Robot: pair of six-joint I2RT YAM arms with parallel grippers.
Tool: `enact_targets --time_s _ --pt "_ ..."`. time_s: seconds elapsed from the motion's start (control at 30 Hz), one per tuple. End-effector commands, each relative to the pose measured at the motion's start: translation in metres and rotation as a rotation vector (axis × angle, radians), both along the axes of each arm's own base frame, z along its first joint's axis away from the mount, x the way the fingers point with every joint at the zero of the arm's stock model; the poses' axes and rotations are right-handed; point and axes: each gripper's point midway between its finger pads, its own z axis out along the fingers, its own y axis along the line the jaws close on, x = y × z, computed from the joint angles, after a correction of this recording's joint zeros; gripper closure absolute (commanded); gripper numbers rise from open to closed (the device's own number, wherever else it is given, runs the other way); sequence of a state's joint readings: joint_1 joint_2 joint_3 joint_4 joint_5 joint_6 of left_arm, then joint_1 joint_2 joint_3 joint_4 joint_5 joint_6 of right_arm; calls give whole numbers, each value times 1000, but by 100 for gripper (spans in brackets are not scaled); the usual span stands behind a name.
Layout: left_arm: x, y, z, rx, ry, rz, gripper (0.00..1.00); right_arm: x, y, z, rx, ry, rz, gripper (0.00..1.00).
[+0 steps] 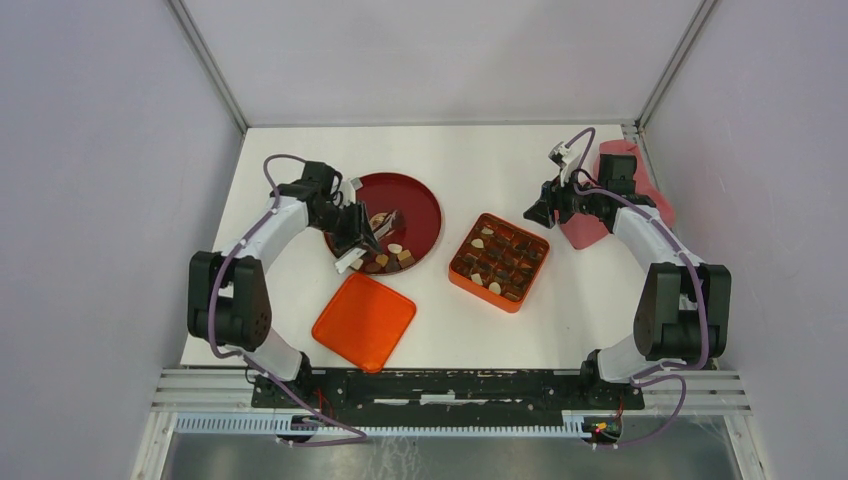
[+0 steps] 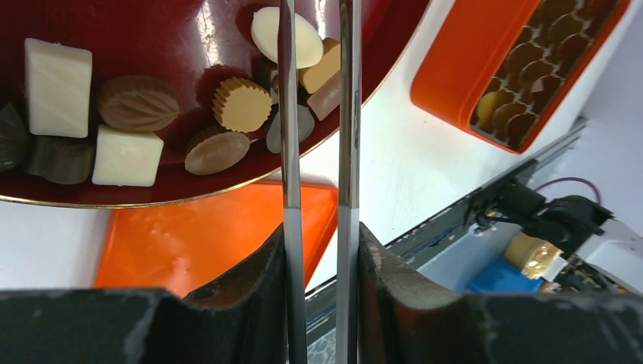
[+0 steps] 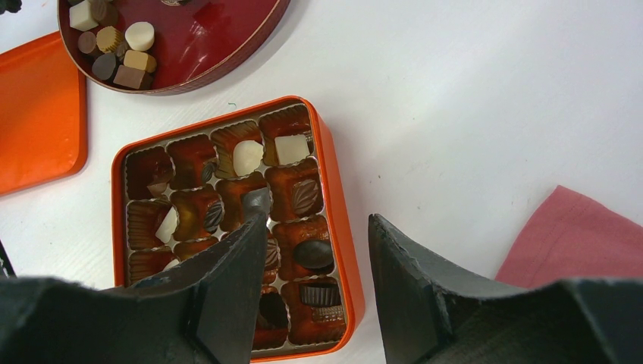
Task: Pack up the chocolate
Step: Pick up the fake chocolate from the plate, then place the fake chocolate in the packing box.
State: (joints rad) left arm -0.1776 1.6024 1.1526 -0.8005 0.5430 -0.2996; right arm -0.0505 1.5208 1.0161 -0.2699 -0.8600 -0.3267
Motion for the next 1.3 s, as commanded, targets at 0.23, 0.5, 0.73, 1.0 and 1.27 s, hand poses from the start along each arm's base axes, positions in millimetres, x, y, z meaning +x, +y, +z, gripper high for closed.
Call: enact_targets --time_s 0.23,0.5,0.73,1.0,1.27 --pt "3 -12 41 -264 -66 33 98 1 1 8 14 -35 10 43" --pt "-13 -27 66 -431 -109 -18 98 2 1 7 14 -30 10 43" --pt "-43 -43 91 -552 -160 -124 98 3 -1 5 3 -29 -1 43" --pt "-84 -97 95 -567 -182 -340 98 7 -6 4 -22 -35 -32 43" --pt "-109 -142 86 -543 -139 -508 98 10 -13 3 -31 -37 -65 43"
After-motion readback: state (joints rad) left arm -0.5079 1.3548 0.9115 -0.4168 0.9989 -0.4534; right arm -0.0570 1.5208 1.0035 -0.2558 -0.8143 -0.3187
